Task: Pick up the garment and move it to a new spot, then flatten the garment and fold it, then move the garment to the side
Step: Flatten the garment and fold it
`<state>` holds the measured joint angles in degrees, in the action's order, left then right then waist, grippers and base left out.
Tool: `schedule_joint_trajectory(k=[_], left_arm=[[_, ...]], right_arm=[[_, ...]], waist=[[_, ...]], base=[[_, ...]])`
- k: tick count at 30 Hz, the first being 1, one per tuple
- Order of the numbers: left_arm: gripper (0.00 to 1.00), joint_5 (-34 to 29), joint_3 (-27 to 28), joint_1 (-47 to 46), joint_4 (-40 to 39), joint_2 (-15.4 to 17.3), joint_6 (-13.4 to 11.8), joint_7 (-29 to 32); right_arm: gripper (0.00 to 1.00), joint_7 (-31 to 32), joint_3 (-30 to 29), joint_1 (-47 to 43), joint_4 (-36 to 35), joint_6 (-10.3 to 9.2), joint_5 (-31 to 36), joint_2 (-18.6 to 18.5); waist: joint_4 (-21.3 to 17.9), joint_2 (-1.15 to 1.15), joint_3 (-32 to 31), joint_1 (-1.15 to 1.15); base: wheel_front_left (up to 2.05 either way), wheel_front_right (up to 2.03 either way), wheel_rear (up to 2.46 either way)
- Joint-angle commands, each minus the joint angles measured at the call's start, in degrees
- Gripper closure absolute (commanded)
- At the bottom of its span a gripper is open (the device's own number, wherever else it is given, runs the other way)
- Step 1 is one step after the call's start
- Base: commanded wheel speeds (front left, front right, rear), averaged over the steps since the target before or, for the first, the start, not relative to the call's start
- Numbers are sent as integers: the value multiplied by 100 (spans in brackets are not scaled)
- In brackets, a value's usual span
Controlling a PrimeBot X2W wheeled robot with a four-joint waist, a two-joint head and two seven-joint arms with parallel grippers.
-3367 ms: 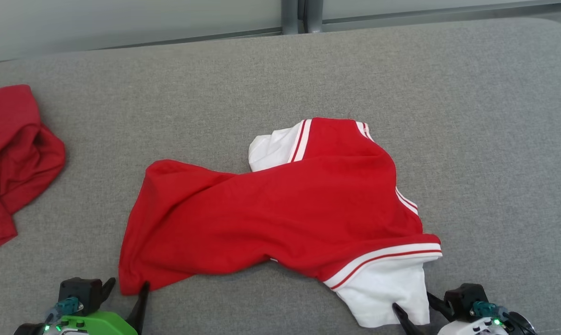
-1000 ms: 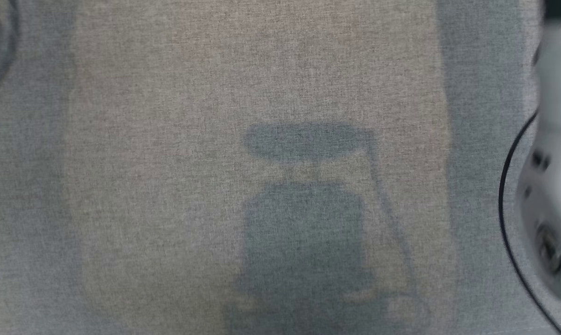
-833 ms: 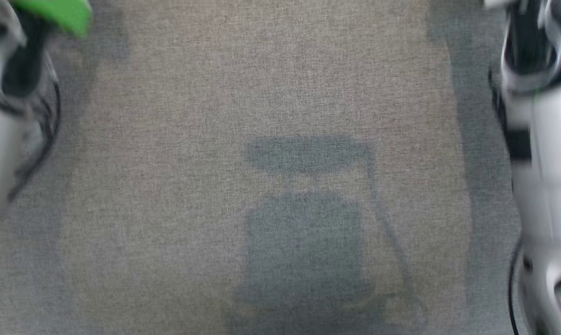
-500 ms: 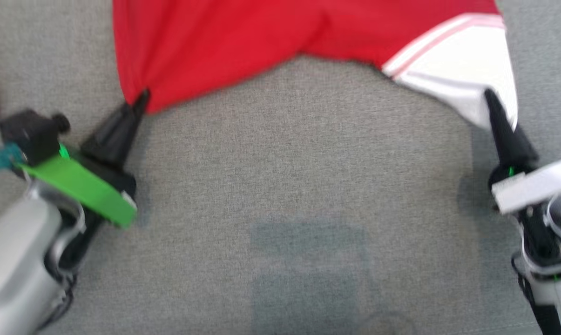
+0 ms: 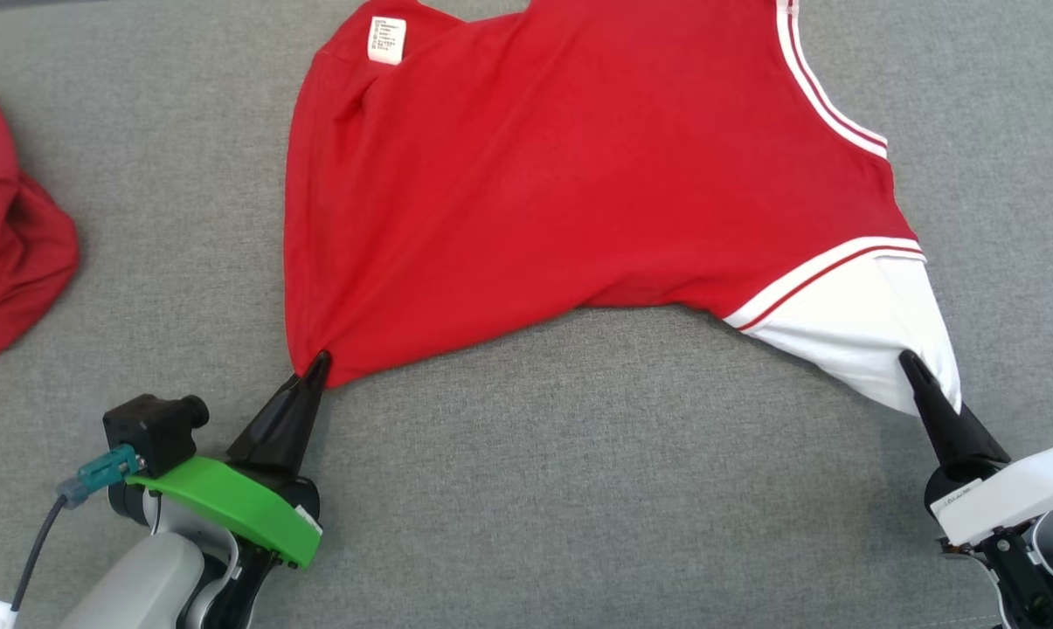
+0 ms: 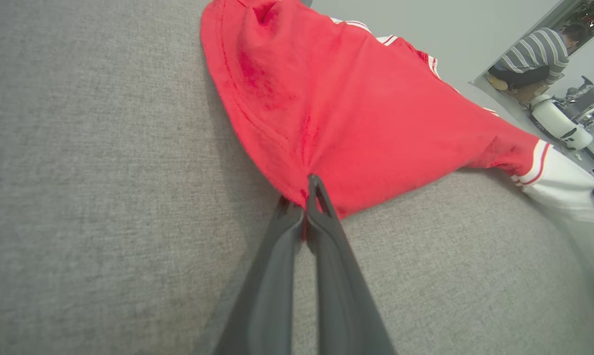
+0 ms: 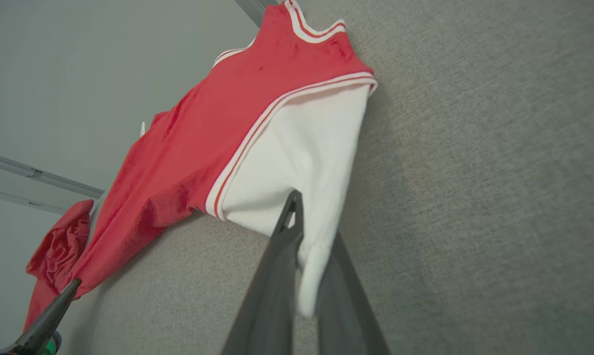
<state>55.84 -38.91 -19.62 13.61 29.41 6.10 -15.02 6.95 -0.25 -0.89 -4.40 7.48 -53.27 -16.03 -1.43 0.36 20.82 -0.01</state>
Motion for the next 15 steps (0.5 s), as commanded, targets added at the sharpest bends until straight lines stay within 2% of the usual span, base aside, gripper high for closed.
schedule_joint_trajectory(k=[1, 5, 15], left_arm=[[0, -92, 77, 116, 112, -52, 31, -16], [0, -139, 150, 120, 443, -176, 65, -17], [0, 353, -55, -65, 723, -359, 139, 38]], right_arm=[[100, -31, -43, -2, 13, 2, -13, -51], [100, 25, -102, 130, 25, 2, -35, -88], [100, 107, -246, 217, 84, 2, 121, -188]], waist=[[43, -36, -77, 1], [33, -36, -113, 1], [55, -36, -49, 1]], base=[[0, 0, 0], [0, 0, 0], [0, 0, 0]])
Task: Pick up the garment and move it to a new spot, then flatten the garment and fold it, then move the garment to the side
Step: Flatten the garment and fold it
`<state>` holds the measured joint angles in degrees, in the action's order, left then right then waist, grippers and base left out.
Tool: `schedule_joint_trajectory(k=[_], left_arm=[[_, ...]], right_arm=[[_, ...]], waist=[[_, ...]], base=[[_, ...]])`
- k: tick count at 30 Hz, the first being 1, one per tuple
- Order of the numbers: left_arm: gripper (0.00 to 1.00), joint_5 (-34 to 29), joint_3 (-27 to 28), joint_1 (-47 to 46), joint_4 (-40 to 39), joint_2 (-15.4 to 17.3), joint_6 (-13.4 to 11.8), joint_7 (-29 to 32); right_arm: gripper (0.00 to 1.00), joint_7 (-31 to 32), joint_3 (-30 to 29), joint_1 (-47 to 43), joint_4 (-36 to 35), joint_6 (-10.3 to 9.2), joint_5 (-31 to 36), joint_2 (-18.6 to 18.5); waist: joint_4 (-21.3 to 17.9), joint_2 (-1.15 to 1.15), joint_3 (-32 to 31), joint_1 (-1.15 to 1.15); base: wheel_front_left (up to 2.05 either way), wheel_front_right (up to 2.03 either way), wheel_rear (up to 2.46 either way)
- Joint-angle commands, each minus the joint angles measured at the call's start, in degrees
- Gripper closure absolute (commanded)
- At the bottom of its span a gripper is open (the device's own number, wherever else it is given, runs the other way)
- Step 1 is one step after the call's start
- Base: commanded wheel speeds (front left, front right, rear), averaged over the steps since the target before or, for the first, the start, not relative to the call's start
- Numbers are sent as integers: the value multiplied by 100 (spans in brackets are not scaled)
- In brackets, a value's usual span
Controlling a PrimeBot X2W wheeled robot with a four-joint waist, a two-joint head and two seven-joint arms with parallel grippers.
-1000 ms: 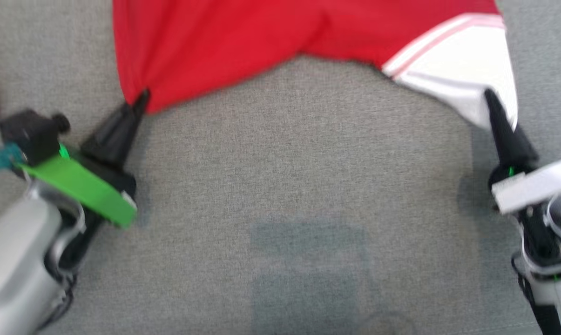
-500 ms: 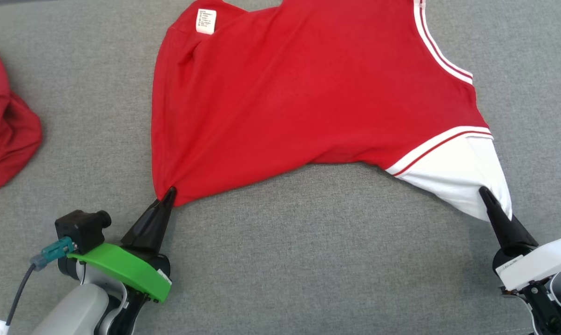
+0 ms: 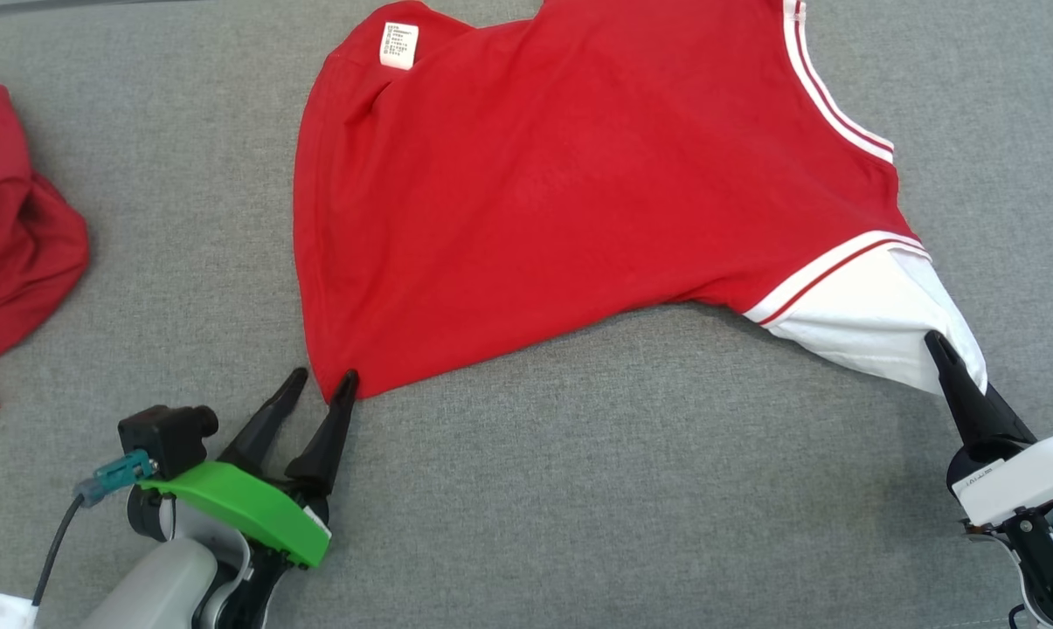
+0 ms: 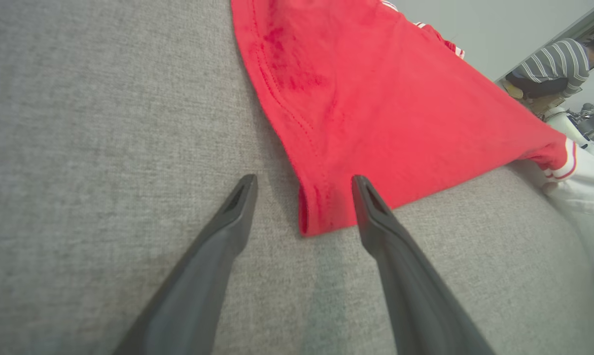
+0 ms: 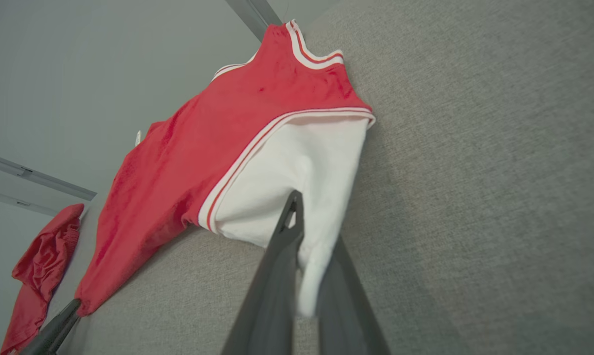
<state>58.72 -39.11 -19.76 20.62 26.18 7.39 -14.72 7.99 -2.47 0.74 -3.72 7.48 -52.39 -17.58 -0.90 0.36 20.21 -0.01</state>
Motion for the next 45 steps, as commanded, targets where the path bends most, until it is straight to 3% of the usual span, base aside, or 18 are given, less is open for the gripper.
schedule_joint_trajectory(k=[1, 7, 8, 9, 10, 11, 22, 34, 39, 45], left_arm=[[0, 158, -60, -89, -27, -63, 13, 3], [0, 789, -196, -267, -415, 70, 16, 145], [13, 853, -226, -300, -457, 128, 16, 185], [51, 883, -254, -344, -493, 177, 16, 216], [80, 934, -281, -376, -527, 213, 16, 234], [100, 983, -302, -393, -560, 249, 16, 255], [100, 1309, -484, -413, -1064, 725, 17, 236], [100, 2032, -152, -27, -3270, 1866, 17, 100], [100, 2252, 146, 100, -3747, 2024, 17, 42], [100, 2381, 102, 210, -4126, 2192, -39, 207]], right_arm=[[100, 11, -29, 50, 15, 2, 41, -30], [100, 27, -51, 55, 26, 2, 112, 20], [100, 25, -53, 60, 27, 2, 124, 32], [100, 20, -60, 67, 29, 2, 128, 41], [100, 16, -67, 67, 36, 2, 134, 49], [100, 7, -73, 64, 45, 2, 139, 58], [100, -71, -87, 63, 136, 2, 152, 112], [100, -228, -748, 263, -615, 2, -503, 92], [100, -141, -1004, 335, -871, 2, -694, 118], [100, -9, -1300, 531, -1213, 2, -1038, 206]], waist=[[3, -36, 23, 1], [-13, -36, 84, 1], [-22, -36, 97, 1], [-29, -36, 108, 1], [-36, -36, 117, 1], [-43, -36, 124, 1], [-127, -36, 153, 1], [-121, -36, 27, 1], [-95, -36, 6, 1], [-86, -36, -16, 1]], base=[[0, 0, 0], [0, 0, 0], [0, 0, 0], [0, 0, 0], [0, 0, 0], [0, 0, 0], [0, 0, 0], [0, 0, 0], [0, 0, 0], [0, 0, 0]])
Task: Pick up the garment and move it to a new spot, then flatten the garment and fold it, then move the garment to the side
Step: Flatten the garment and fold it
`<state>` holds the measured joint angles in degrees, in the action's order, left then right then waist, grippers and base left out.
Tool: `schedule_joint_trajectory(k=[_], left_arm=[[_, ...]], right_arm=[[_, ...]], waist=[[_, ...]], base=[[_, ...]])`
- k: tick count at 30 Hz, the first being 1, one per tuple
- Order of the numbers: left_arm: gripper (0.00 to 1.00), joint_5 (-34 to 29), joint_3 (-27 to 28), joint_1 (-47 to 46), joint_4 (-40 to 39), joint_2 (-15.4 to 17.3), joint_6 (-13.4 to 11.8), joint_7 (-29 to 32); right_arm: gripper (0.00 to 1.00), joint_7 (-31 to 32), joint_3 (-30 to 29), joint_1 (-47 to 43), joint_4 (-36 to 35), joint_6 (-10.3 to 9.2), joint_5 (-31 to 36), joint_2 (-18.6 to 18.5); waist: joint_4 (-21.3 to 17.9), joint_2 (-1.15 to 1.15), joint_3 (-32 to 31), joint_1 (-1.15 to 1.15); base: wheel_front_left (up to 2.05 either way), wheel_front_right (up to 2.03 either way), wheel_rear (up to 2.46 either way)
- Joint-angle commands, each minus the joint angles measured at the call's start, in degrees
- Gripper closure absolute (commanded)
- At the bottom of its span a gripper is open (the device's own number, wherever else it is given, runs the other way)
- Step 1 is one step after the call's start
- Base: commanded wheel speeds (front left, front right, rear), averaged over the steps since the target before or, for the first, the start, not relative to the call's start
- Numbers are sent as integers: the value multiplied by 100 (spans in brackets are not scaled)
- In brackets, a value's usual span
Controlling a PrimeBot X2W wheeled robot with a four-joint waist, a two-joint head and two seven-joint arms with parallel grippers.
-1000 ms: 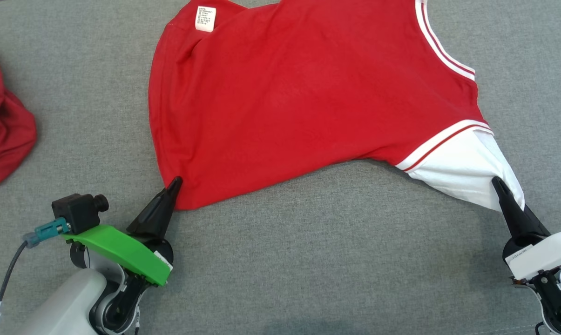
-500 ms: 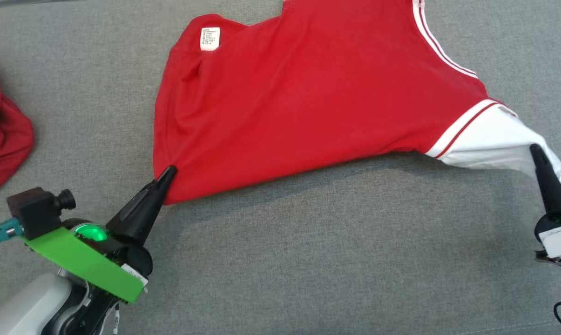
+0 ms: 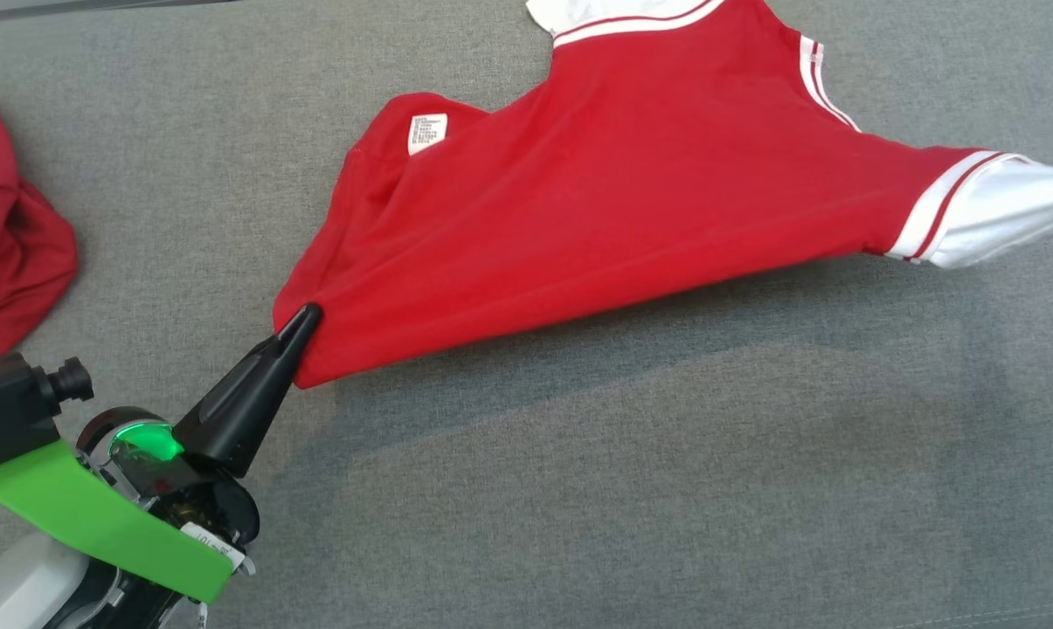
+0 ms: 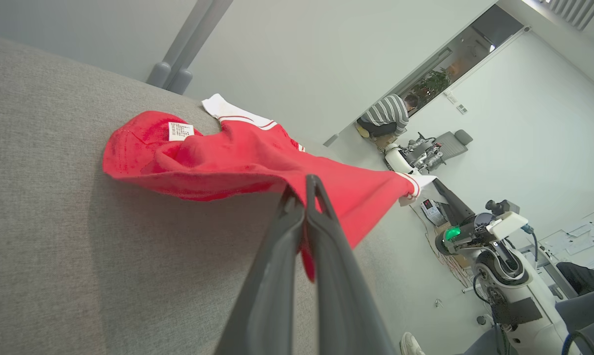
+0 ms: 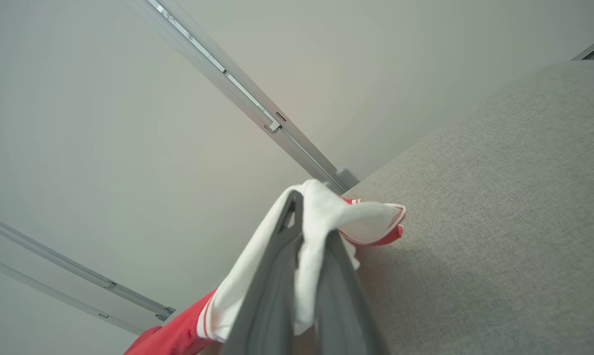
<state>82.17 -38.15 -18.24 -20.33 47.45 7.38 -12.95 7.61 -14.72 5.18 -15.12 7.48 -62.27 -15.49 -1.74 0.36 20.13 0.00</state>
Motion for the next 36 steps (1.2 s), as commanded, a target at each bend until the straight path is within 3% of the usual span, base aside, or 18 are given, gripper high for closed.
schedule_joint_trajectory(k=[1, 14, 22, 26, 31, 36], left_arm=[[100, 39, -3, 63, -58, 97, -90, 67], [100, 142, 18, 15, -875, 267, -730, 344], [100, 731, 351, -147, -1717, 390, -1244, 495], [100, 1470, 731, -531, -1795, 460, -1539, 806], [100, 2337, 1203, -1523, -1137, 550, -2102, 1499], [100, 2629, 1192, -3041, -32, 235, -2570, 2263]], right_arm=[[100, 58, -125, 134, -137, 2, -105, -1], [100, 688, -822, 1019, -1146, 3, -700, 171], [100, 1365, -1217, 2113, -1440, 3, -694, 514], [100, 1904, -1313, 2921, -1246, 3, -330, 703], [100, 2505, -1064, 4167, -576, 3, 580, 1027], [100, 2473, -786, 5556, 489, 2, 1629, 1228]], waist=[[-4, -36, -18, 0], [-13, -36, -295, 0], [51, -36, -450, 0], [135, -36, -382, 0], [158, -36, 46, 0], [235, -36, 710, 0]], base=[[0, 0, 0], [0, 0, 0], [0, 0, 0], [0, 0, 0], [0, 0, 0], [0, 0, 0]])
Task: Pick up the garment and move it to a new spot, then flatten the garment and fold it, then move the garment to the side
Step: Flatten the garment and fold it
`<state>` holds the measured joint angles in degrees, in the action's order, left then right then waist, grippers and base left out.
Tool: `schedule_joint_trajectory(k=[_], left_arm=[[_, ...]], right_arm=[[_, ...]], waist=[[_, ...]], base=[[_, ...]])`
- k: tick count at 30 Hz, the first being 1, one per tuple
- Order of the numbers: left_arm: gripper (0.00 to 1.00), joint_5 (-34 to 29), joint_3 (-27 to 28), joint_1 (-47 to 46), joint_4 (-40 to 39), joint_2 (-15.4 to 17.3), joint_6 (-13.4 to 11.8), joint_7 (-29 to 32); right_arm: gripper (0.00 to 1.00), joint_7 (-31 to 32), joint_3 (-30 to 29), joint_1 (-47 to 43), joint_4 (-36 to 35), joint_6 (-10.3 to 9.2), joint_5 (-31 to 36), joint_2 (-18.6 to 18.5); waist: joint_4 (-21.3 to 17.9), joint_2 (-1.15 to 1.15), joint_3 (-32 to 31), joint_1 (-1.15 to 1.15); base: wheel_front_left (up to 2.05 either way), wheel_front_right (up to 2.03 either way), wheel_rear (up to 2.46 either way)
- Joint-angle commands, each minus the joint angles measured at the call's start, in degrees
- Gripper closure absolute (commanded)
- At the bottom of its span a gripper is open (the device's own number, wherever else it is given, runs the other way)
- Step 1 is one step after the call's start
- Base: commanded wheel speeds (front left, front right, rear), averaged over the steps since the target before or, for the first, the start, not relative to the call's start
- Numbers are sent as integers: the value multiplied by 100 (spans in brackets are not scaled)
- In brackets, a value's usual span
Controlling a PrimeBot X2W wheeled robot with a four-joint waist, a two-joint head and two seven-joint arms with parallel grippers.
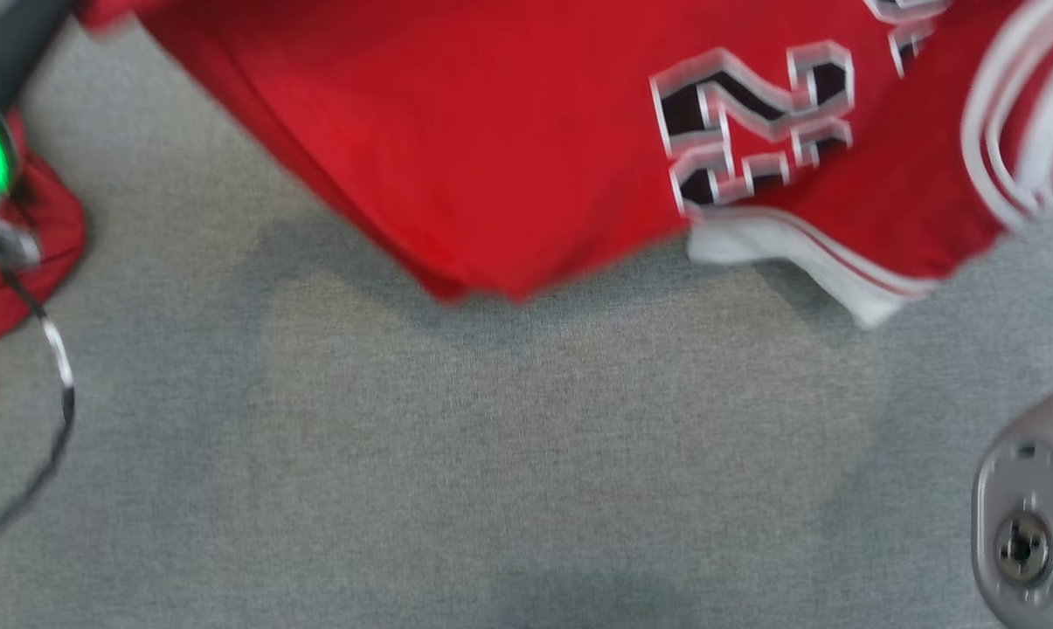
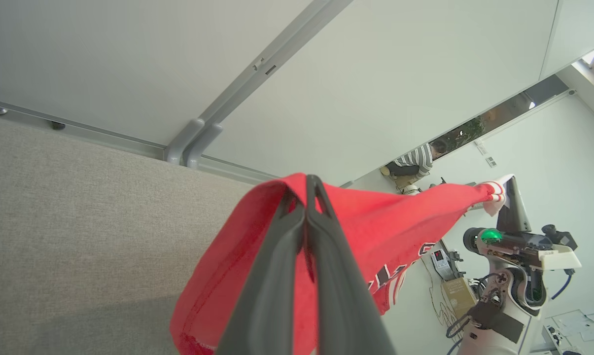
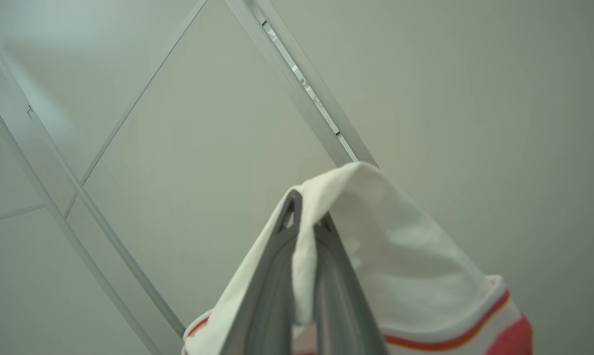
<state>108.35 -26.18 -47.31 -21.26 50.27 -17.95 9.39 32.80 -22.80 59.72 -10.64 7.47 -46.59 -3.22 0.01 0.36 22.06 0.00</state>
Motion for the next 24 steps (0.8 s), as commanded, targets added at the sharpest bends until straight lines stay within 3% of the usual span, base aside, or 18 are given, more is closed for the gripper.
schedule_joint_trajectory(k=[1, 4, 8, 13, 19, 20, 21, 24], left_arm=[[100, -67, -89, -450, 307, -116, -78, 178], [100, -431, -325, -1308, 1061, -389, -73, 409], [100, -911, -594, -2130, 2031, -758, 203, 463], [100, -1002, -689, -2163, 2515, -1014, 652, 416], [100, -999, -772, -1061, 1917, -655, 954, 195], [100, -933, -831, -318, 1472, -506, 1018, -30], [100, -933, -831, -318, 1472, -506, 1018, -30], [100, -1023, -884, 830, 823, -89, 1084, -520]], right_arm=[[100, -122, 94, 350, 272, 4, 212, 13], [100, -503, 401, 926, 957, 4, 447, 28], [100, -1094, 863, 1356, 1500, 4, 456, 18], [100, -1164, 1199, 894, 1295, 4, 222, 17], [100, -515, 1000, -646, 134, 4, -127, 21], [100, -194, 807, -1562, -435, 4, -221, 23], [100, -194, 807, -1562, -435, 4, -221, 23], [100, 57, 390, -2848, -1113, 4, -559, 25]], waist=[[69, -36, 624, 0], [110, -36, 822, 0], [165, -36, 769, 0], [165, -36, 384, 0], [122, -36, 46, 0], [105, -36, -33, 0], [105, -36, -33, 0], [40, -36, -96, 0]], base=[[0, 0, 0], [0, 0, 0], [0, 0, 0], [0, 0, 0], [0, 0, 0], [0, 0, 0], [0, 0, 0], [0, 0, 0]])
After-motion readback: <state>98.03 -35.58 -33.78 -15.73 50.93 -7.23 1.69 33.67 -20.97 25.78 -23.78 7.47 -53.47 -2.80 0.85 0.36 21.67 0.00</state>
